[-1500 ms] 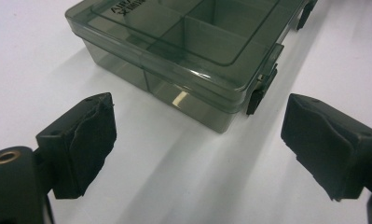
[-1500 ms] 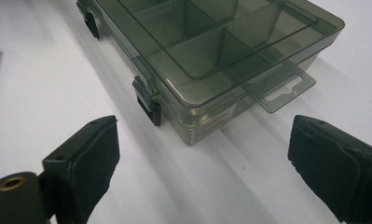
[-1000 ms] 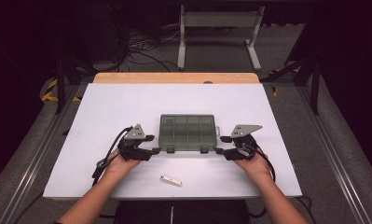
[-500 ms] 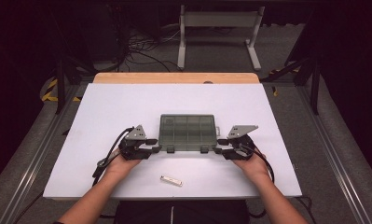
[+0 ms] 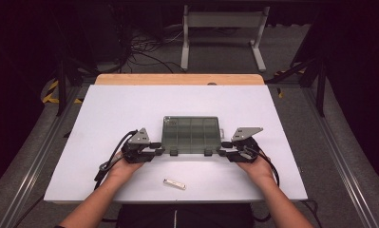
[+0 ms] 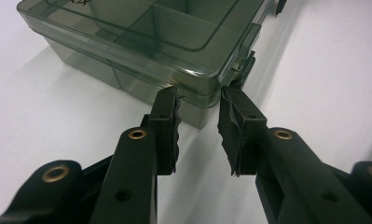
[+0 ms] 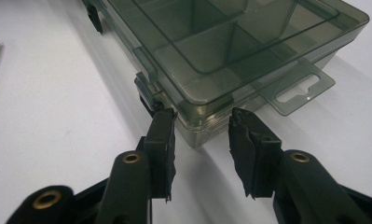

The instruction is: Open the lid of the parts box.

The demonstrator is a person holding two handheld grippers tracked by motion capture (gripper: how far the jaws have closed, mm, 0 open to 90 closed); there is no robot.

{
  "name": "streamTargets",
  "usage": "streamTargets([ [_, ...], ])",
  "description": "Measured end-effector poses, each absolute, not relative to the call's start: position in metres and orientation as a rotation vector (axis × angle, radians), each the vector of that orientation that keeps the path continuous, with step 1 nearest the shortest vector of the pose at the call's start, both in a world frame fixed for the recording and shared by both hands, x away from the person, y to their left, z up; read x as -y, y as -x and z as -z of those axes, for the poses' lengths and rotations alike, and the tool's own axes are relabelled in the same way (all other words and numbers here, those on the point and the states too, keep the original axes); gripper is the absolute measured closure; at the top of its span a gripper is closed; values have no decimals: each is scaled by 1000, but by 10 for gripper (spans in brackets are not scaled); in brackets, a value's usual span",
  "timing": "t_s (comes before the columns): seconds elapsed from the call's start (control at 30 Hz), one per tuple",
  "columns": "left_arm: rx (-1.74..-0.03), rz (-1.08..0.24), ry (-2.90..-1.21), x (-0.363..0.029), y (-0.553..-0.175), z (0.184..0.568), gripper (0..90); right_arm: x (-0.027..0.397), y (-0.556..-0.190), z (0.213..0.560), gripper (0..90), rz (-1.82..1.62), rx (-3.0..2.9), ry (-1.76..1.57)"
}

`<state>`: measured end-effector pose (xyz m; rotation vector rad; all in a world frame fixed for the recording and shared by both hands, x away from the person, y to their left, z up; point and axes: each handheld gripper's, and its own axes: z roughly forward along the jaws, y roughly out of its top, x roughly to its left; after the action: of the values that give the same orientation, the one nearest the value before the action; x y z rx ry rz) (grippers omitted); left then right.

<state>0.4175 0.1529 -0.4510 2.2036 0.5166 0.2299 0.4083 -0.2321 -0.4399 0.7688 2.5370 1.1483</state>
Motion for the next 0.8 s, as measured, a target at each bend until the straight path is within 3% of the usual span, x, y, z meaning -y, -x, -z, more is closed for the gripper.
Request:
streamTargets([
  [0.23,-514,-223,-2177,-156,-417,447,726,233,-406,437,664,-1162,-2523,-752],
  [0.57,-504,-193,-2067,-161,-418,439,825,237,-405,426,806,-1274,-2456,-756],
  [0.8,-503,-179,-1991,-160,-420,438,846,235,-408,422,822,-1352,-2409,-759],
])
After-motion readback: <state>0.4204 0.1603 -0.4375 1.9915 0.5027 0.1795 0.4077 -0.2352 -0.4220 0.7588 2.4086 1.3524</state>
